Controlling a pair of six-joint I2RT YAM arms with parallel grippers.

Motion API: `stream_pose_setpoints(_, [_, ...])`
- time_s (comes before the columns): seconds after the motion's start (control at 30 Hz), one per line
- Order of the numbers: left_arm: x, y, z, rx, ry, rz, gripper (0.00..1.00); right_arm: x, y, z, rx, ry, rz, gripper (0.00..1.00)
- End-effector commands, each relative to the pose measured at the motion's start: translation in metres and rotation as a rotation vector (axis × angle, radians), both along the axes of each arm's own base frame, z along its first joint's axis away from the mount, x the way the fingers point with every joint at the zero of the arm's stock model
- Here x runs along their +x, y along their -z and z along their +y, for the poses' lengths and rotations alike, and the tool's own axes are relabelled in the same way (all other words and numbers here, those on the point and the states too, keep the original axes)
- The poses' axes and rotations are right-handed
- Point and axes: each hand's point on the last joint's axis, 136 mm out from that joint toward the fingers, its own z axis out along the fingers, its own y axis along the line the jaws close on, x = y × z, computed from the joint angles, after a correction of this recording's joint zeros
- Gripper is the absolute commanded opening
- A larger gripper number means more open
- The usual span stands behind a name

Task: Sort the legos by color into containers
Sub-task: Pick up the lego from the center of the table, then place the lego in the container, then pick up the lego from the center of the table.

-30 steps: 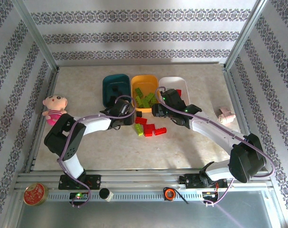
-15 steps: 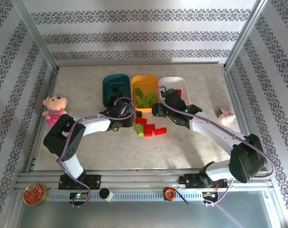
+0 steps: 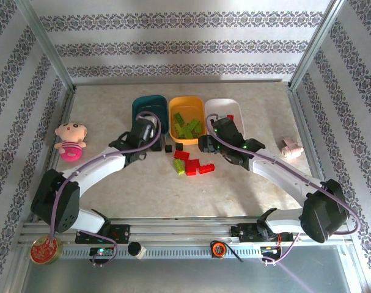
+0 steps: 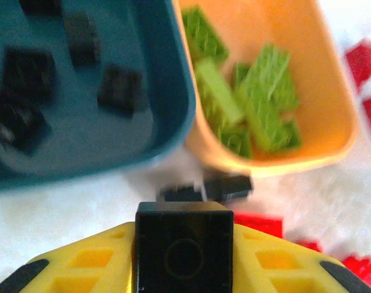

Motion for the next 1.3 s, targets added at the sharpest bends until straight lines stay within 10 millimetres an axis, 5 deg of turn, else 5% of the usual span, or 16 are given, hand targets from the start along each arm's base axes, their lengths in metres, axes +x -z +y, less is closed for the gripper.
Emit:
stream_pose_setpoints(0.0, [0.034, -0.009, 0.022, -0.001, -0.064, 0.009, 0.37, -0.007, -0.001, -0.002, 0.03, 0.01, 0.0, 0.68])
stream_pose_setpoints(0.27, [0.11, 0.022, 0.035, -0.031, -0.135, 0.081, 0.48, -0.038, 0.018, 0.001, 0.03, -0.062, 0.049, 0.69])
stream_pose_setpoints(0.37, [0.12, 0.028, 0.037, -0.047, -0.141, 0.102, 0.56, -0.054, 0.026, 0.01, 0.031, -0.132, 0.069, 0.7])
stream_pose_setpoints(0.5, [0.118, 0.004, 0.031, -0.1, -0.123, 0.062, 0.66, -0.065, 0.038, 0.016, -0.009, -0.185, 0.094, 0.71])
stream_pose_setpoints(0.6, [0.101, -0.023, 0.025, -0.164, -0.102, 0.007, 0.72, -0.064, 0.044, 0.026, -0.015, -0.211, 0.1, 0.71])
stream_pose_setpoints(0.77, [0.042, -0.049, 0.018, -0.232, -0.06, -0.047, 0.79, -0.056, 0.048, 0.06, -0.016, -0.294, 0.1, 0.71])
stream_pose_setpoints(0.97, [-0.04, -0.039, 0.055, -0.196, -0.115, -0.043, 0.87, -0.058, 0.062, 0.115, -0.058, -0.426, 0.139, 0.67])
stream_pose_setpoints(1.1, [-0.085, -0.037, 0.081, -0.165, -0.165, -0.074, 0.99, -0.049, 0.081, 0.125, -0.107, -0.405, 0.183, 0.63])
stream_pose_setpoints(1.27, [-0.118, -0.027, 0.093, -0.167, -0.178, -0.072, 0.99, -0.042, 0.102, 0.127, -0.202, -0.385, 0.233, 0.58])
